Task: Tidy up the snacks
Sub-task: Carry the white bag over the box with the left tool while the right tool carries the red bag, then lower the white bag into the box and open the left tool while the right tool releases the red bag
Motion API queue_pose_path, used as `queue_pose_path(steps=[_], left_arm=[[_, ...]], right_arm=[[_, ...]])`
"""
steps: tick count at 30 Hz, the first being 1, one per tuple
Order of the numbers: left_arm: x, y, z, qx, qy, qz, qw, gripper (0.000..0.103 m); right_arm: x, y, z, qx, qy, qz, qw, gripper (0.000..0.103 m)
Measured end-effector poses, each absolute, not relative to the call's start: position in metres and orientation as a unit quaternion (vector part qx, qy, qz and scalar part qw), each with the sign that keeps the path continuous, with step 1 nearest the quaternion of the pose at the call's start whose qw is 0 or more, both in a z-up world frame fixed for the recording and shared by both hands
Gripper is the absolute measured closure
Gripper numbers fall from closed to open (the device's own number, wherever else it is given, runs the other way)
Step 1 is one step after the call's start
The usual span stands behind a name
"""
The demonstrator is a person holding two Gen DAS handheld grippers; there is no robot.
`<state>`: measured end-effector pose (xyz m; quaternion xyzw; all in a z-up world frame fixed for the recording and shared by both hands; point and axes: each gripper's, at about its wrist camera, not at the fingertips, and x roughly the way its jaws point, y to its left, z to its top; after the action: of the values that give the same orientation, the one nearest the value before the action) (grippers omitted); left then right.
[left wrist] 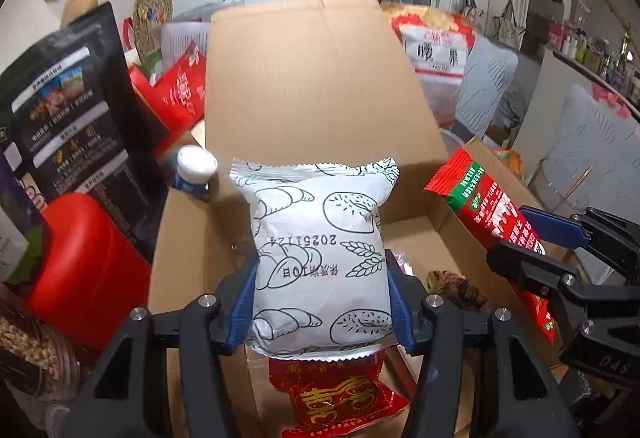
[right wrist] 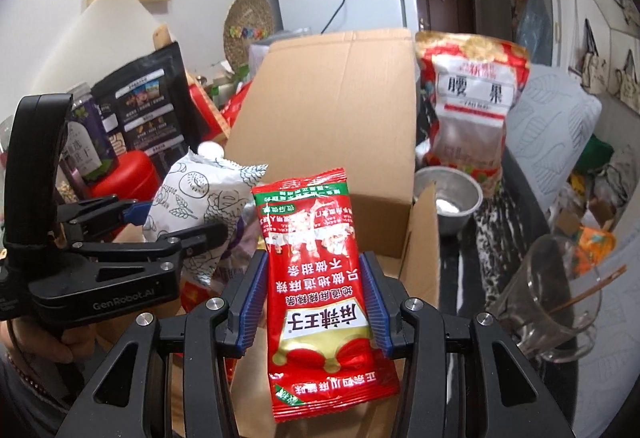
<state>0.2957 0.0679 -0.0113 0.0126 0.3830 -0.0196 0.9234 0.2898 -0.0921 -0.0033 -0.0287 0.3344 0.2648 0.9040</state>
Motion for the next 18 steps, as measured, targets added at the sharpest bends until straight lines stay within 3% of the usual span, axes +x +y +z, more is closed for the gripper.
queue_pose_path(steps=[18], left_arm=[[0.306, 0.056, -0.034, 0.047, 0.429, -0.002, 0.902, 0.043]], right_arm=[[0.287, -0.085, -0.021, -0.064, 0.368, 0.225, 0.9, 0.057]])
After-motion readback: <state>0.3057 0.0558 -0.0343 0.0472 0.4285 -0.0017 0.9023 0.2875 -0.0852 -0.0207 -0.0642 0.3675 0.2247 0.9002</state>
